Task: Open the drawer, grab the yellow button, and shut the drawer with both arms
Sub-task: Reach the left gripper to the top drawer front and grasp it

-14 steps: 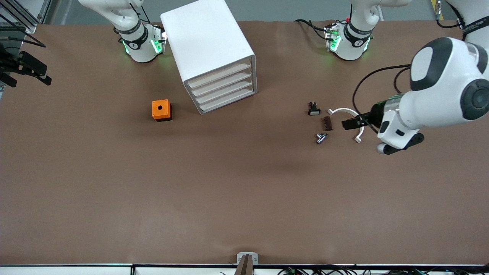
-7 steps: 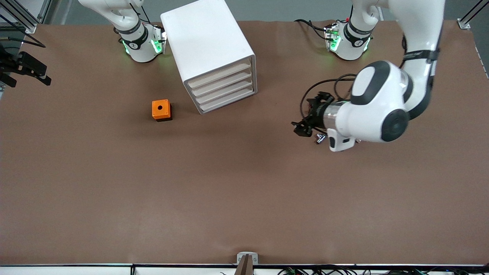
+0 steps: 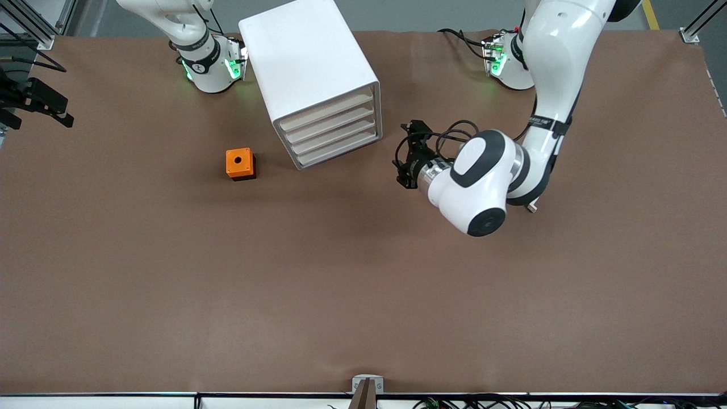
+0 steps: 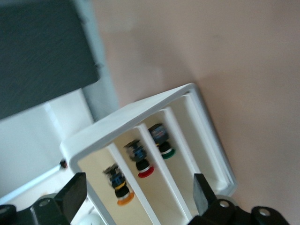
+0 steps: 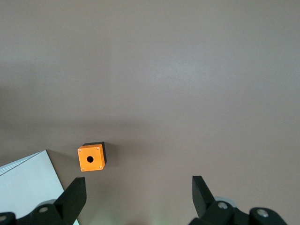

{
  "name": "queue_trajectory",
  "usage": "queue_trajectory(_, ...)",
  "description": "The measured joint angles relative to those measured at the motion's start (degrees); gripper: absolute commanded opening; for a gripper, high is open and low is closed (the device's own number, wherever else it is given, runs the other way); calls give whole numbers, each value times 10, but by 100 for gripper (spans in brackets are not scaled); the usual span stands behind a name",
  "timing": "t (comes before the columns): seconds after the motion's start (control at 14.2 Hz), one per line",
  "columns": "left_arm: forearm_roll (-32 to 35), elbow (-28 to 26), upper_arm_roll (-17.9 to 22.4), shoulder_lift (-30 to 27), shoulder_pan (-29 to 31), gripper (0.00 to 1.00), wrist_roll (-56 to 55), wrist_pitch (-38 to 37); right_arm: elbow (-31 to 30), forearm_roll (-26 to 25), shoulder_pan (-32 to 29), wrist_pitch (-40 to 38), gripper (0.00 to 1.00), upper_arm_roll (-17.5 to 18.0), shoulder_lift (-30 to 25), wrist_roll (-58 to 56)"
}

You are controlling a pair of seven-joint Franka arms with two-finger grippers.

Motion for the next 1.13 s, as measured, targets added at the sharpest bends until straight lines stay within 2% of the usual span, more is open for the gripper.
queue_trajectory(0.21, -36, 3, -19, 36, 1, 99, -75, -17, 0, -2, 0, 0, 100, 0, 0, 0)
queue_trajectory(0.28, -45, 3, -24, 46, 1, 90, -92, -20, 0, -2, 0, 0, 100, 0, 0, 0)
queue_trajectory(0.35, -54, 3, -27, 55, 1, 73, -107, -26, 0, -2, 0, 0, 100, 0, 0, 0)
queue_trajectory(0.42, -64, 4, -30, 62, 1, 64, -119, -30, -1, -2, 0, 0, 100, 0, 0, 0)
queue_trajectory(0.57, -86, 4, -34, 74, 1, 56, -127, -33, -1, -2, 0, 0, 100, 0, 0, 0)
queue_trajectory(0.71, -95, 4, -37, 79, -3, 53, -128, -36, -1, -2, 0, 0, 100, 0, 0, 0)
queue_trajectory(1.13, -98, 4, -39, 87, -43, 52, -129, -37, -1, -2, 0, -1, 100, 0, 0, 0)
